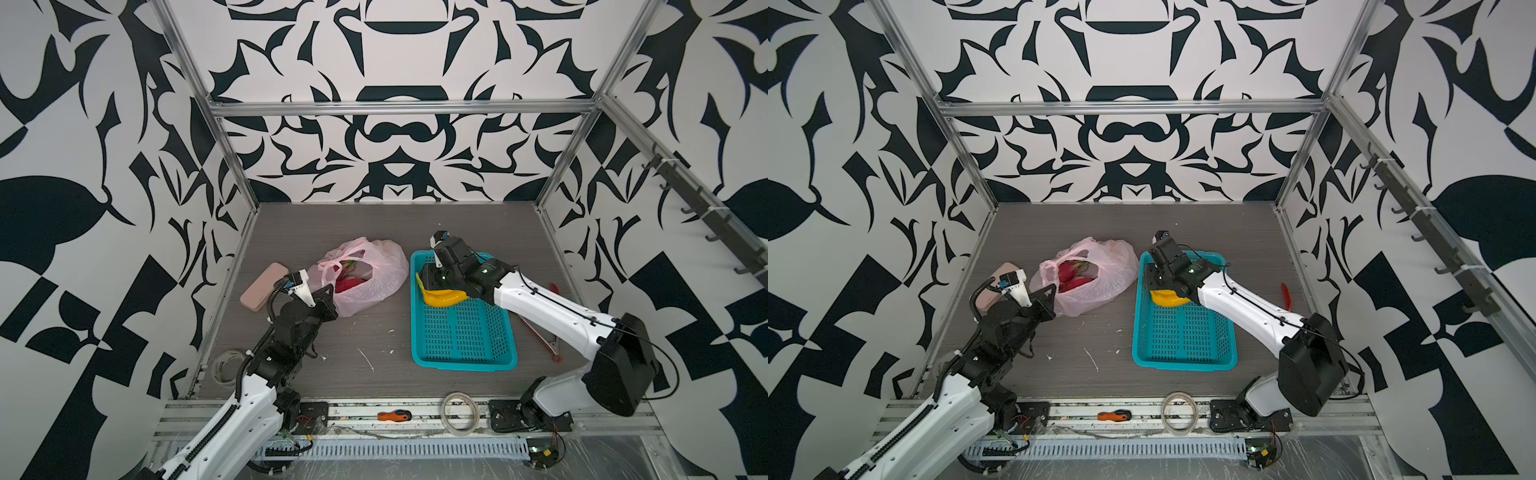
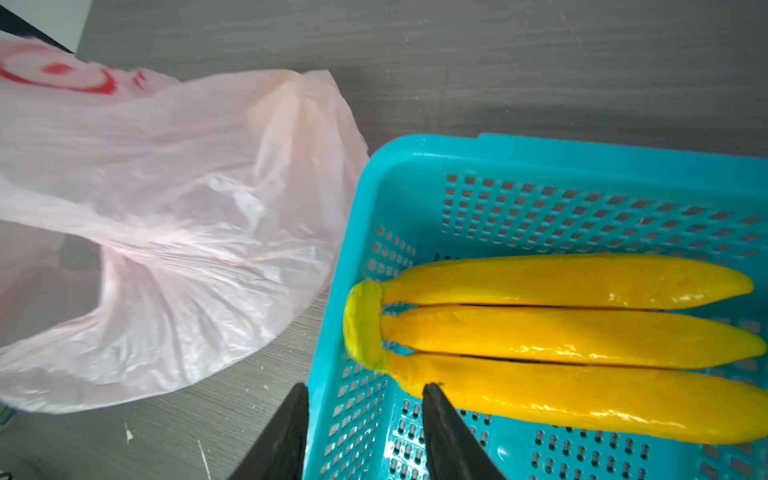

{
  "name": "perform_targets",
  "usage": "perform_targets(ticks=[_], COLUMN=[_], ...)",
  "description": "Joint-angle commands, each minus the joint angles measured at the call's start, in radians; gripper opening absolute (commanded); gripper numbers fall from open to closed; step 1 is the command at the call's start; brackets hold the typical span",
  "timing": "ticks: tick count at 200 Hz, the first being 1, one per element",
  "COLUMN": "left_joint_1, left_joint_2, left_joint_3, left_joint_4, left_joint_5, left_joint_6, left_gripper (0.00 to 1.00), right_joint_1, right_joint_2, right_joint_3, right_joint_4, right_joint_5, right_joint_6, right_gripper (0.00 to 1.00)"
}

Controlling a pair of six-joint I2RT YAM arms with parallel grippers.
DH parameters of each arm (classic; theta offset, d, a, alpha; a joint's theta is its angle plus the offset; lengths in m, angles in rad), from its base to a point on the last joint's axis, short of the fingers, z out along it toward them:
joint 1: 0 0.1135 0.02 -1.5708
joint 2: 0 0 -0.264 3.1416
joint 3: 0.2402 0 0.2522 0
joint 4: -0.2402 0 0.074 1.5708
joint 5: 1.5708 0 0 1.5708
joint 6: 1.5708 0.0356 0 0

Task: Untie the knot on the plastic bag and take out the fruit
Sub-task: 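Move the right gripper back to the bag mouth toward the dragon fruit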

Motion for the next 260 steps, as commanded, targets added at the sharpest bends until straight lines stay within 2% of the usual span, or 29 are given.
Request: perform_targets(ticks=[1, 39, 85, 120, 155, 200, 260], left_joint_1=[0.002, 0.002, 0.002, 0.002, 0.002, 0.002, 0.002], left_joint_2=[-0.007, -0.024, -0.054, -0.072, -0.061, -0.076, -0.081], left_joint_3=[-0.020, -0.037, -0.077, -0.114, -0.147, -0.179, -0.190], left_joint_4=[0.009, -0.003, 0.002, 0.020, 0.034, 0.035, 0.032], left_joint_5=[0.017, 0.025, 0.036, 0.047, 0.064, 0.069, 0.075], left_joint_6=[-0.014, -0.022, -0.055, -0.096, -0.131, -0.154, -0.157], left_gripper=[0.00, 0.00, 0.00, 0.00, 0.00, 0.00, 0.00], right_joint_1=[0.042, 0.194, 0.326, 0.343, 0.346, 0.346, 0.348], right_joint_2=[-0.045, 0.002, 0.187, 0.335, 0.466, 0.529, 0.541], right_joint_3=[0.071, 0.184, 0.293, 0.343, 0.409, 0.408, 0.464], right_joint_4=[-0.006, 0.017, 0.145, 0.233, 0.239, 0.236, 0.175], right_joint_5=[0.049, 0.090, 0.062, 0.007, 0.016, 0.028, 0.102], right_joint_6=[-0.036, -0.090, -0.073, -0.015, 0.002, 0.041, 0.067], right_gripper=[0.47, 0.40, 0.34, 0.30, 0.28, 0.27, 0.42])
